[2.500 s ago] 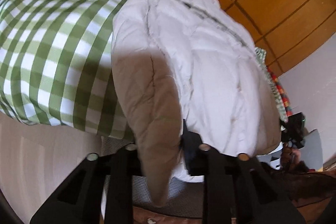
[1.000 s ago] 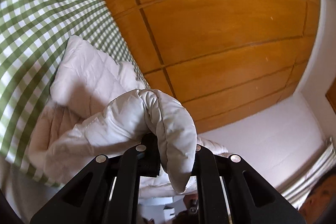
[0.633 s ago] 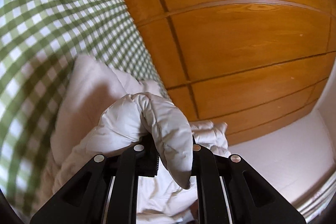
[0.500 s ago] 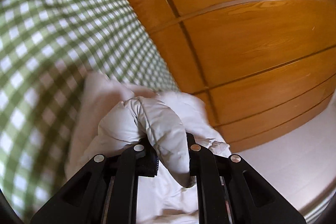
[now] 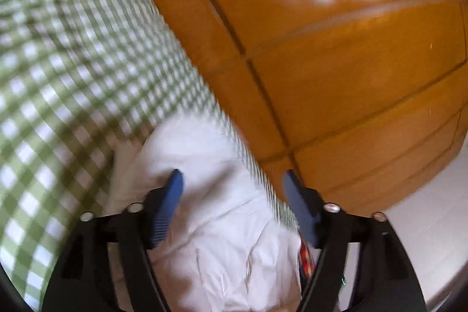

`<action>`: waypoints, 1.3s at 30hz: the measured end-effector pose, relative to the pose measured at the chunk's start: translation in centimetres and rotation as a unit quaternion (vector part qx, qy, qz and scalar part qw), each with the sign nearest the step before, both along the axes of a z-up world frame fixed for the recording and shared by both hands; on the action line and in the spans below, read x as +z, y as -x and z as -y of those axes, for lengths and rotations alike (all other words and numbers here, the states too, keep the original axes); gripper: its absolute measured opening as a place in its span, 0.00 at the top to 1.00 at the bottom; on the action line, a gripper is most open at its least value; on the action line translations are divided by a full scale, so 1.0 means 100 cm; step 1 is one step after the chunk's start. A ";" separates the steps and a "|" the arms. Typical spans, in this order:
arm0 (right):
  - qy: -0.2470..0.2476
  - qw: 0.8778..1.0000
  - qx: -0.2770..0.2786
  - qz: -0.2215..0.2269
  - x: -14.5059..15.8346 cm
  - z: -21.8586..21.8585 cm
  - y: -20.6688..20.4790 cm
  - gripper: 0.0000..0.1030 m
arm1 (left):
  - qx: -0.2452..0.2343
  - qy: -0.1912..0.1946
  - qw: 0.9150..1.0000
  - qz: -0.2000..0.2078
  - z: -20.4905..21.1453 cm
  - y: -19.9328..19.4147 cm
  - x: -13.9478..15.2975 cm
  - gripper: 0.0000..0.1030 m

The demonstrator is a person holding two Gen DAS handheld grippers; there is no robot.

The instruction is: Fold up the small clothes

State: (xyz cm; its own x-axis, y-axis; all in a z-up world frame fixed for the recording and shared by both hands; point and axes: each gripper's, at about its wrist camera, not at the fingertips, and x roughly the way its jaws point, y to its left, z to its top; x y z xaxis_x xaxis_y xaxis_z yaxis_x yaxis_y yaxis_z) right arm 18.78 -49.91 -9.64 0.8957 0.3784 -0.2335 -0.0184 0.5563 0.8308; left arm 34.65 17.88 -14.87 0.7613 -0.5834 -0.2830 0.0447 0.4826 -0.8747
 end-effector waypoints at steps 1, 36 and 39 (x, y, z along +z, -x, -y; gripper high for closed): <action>0.038 0.999 0.015 -0.003 0.011 -0.012 -0.001 0.31 | 0.014 -0.012 1.000 0.006 -0.002 0.005 0.005 0.27; 0.405 0.902 0.106 -0.103 0.053 -0.154 -0.084 0.97 | -0.099 -0.402 0.910 0.006 0.163 -0.011 0.033 0.95; 0.412 0.898 0.109 -0.112 0.042 -0.156 -0.101 0.97 | -0.095 -0.420 0.902 -0.005 0.170 -0.030 0.024 0.95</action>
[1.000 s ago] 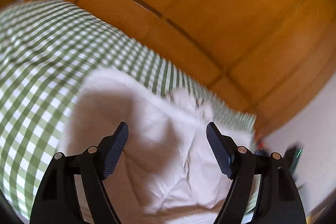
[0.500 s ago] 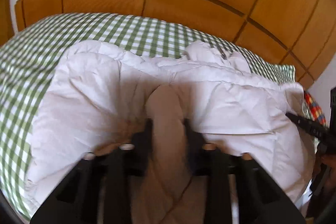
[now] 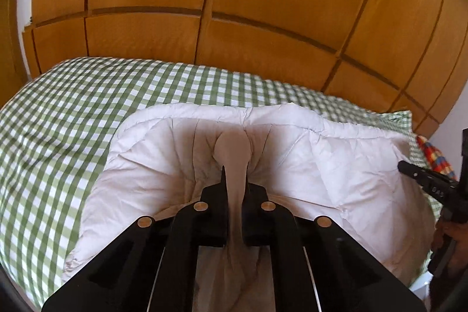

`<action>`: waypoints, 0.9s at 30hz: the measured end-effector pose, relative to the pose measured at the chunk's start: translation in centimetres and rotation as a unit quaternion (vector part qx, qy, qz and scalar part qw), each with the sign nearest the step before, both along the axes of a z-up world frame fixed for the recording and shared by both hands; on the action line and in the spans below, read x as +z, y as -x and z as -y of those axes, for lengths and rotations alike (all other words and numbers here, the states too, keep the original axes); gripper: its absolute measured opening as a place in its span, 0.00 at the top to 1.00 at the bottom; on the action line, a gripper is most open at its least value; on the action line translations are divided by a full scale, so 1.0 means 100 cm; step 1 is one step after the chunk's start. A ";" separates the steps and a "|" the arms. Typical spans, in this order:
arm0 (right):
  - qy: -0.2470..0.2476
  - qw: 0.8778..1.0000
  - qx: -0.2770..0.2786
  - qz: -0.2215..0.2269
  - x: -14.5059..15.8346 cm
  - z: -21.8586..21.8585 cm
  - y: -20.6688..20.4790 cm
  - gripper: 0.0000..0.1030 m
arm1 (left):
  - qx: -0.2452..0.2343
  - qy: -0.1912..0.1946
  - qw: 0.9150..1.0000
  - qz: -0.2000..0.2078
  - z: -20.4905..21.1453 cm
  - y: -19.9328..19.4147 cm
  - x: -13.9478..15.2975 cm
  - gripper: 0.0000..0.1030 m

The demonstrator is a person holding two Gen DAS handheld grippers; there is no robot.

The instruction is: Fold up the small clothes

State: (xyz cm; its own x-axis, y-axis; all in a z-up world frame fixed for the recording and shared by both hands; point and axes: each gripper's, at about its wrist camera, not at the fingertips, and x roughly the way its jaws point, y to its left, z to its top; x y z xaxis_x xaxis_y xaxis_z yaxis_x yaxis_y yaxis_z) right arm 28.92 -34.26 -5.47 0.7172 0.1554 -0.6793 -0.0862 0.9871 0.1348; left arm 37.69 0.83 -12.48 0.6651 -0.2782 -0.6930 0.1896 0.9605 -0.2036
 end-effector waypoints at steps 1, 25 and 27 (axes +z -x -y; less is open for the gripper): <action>0.000 1.000 0.002 -0.004 -0.006 0.000 -0.005 0.97 | 0.002 -0.010 1.000 -0.005 0.002 -0.006 -0.006 0.95; -0.077 0.996 -0.008 0.041 -0.061 0.024 -0.027 0.76 | 0.015 0.008 1.000 -0.007 -0.004 -0.035 -0.074 0.67; -0.082 0.995 0.000 0.049 -0.056 0.025 -0.020 0.61 | 0.033 0.003 0.999 0.003 -0.007 -0.019 -0.059 0.61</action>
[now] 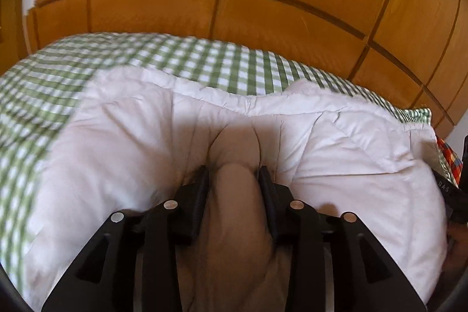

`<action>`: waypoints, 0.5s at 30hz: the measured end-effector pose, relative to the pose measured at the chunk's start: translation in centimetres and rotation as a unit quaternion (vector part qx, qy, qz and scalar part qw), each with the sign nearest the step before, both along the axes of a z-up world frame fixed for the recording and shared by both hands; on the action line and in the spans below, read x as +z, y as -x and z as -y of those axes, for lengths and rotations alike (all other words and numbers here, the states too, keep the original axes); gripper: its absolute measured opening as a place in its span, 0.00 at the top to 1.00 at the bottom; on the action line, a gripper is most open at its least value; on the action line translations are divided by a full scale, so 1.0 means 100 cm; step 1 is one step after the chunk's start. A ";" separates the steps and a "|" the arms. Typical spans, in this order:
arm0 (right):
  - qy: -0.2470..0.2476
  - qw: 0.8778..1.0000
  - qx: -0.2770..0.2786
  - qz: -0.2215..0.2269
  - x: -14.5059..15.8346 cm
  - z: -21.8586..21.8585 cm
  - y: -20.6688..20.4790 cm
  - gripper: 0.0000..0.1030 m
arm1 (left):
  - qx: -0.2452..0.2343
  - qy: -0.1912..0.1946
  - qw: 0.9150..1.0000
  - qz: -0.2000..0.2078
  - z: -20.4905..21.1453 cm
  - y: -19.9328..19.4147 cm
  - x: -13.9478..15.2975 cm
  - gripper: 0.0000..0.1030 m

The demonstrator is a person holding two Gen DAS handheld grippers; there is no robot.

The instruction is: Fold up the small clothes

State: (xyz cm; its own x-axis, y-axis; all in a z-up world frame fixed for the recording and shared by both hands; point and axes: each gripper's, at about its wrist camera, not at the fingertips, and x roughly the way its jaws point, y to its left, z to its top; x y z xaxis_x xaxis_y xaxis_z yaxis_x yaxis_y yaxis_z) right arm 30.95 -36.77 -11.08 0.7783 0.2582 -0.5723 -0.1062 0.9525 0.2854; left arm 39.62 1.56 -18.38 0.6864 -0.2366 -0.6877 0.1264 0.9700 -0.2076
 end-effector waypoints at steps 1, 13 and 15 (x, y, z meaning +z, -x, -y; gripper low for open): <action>0.002 1.000 -0.002 0.009 0.005 0.000 0.007 0.53 | 0.014 0.006 1.000 0.021 -0.003 0.015 0.011 0.59; 0.062 0.995 -0.072 0.018 0.026 0.022 0.048 0.48 | -0.085 -0.008 0.991 0.107 0.083 0.091 0.048 0.59; 0.055 0.996 -0.073 0.009 0.016 0.030 0.045 0.48 | -0.083 -0.030 0.993 0.073 0.094 0.078 0.026 0.66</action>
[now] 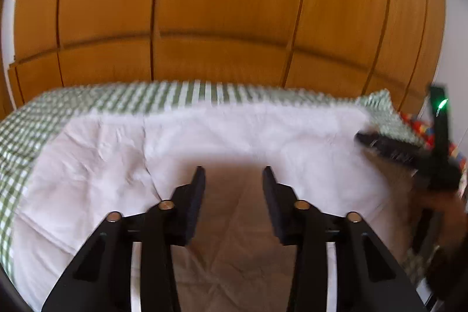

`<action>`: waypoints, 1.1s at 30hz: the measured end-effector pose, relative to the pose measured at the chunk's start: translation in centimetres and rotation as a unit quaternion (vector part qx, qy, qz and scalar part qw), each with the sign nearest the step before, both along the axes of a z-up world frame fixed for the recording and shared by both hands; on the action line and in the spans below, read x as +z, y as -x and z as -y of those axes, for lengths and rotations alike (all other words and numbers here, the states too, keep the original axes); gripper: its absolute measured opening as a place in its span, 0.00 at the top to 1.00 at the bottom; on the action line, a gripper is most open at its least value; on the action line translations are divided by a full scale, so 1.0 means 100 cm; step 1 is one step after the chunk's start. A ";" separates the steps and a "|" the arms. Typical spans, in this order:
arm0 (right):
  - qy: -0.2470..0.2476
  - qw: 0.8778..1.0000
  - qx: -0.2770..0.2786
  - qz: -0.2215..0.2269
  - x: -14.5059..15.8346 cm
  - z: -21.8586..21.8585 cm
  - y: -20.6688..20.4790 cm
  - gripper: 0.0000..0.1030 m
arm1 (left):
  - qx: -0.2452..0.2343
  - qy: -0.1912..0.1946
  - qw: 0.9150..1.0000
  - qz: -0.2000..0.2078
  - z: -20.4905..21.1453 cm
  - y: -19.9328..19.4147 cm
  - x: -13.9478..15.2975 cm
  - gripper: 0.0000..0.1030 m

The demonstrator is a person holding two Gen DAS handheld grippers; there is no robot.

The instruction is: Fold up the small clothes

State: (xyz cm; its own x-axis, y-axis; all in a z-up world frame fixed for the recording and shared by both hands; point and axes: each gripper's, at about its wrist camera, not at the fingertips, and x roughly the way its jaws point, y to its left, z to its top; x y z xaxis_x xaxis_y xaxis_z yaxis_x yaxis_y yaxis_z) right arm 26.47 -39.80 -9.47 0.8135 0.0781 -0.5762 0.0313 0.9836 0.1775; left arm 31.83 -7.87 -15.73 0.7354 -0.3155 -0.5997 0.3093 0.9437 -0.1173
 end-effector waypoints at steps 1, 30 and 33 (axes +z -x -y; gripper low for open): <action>-0.002 1.000 0.000 0.000 -0.006 0.003 -0.001 0.48 | 0.007 -0.005 1.000 -0.011 0.001 -0.004 -0.008 0.66; -0.165 0.979 -0.075 0.092 0.008 0.054 0.168 0.38 | -0.038 0.094 0.995 0.019 0.028 0.087 -0.022 0.96; -0.181 0.976 -0.091 0.080 -0.002 0.062 0.180 0.38 | -0.031 0.083 0.996 0.022 0.030 0.091 -0.029 0.96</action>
